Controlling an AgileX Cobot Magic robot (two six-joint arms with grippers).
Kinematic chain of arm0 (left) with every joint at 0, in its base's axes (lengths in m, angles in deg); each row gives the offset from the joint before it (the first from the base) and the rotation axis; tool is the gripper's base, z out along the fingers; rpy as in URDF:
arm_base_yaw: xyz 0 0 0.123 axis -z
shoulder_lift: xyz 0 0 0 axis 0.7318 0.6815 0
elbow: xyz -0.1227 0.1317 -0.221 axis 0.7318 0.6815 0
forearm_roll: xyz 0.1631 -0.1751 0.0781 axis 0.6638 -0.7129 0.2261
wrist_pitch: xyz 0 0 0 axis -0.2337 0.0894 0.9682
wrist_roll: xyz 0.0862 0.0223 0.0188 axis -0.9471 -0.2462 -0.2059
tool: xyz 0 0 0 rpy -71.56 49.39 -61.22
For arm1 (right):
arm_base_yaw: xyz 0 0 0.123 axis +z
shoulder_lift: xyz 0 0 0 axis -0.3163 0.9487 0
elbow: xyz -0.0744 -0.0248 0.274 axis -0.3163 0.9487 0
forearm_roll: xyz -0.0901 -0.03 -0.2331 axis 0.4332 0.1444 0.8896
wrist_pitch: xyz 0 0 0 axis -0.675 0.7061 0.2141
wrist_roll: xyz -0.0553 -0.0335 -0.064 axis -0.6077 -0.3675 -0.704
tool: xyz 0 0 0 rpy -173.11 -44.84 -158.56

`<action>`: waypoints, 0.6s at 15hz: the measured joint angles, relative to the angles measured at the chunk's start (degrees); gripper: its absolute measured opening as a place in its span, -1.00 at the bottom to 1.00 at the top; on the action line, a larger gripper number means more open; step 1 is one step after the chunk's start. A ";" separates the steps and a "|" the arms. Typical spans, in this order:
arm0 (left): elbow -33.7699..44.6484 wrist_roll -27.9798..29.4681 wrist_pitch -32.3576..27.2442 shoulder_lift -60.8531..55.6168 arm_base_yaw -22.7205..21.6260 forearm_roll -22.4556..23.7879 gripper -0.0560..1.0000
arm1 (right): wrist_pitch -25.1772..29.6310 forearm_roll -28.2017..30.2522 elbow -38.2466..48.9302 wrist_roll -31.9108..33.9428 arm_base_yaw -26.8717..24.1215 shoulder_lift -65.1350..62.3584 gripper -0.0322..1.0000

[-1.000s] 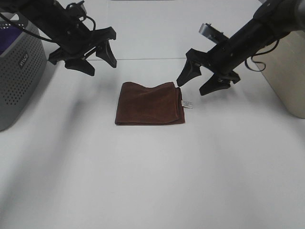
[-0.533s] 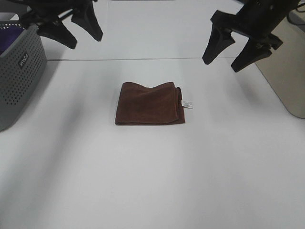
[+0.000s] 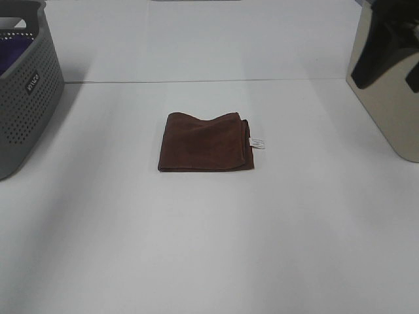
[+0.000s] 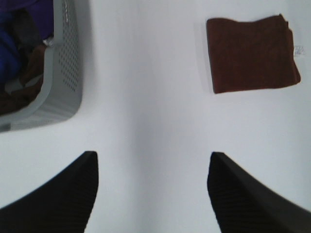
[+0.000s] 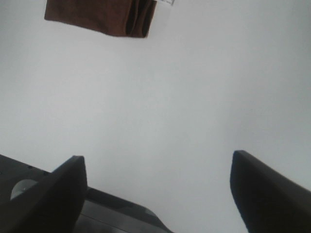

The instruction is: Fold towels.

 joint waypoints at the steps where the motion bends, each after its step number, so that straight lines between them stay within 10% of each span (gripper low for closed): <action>1: 5.84 0.00 0.00 -5.04 0.00 0.52 0.28 | 0.06 0.46 4.01 0.29 0.00 -4.24 0.55; 9: 41.14 -1.32 -0.06 -44.58 0.00 1.26 0.28 | -3.84 2.35 38.67 0.86 0.00 -41.08 0.55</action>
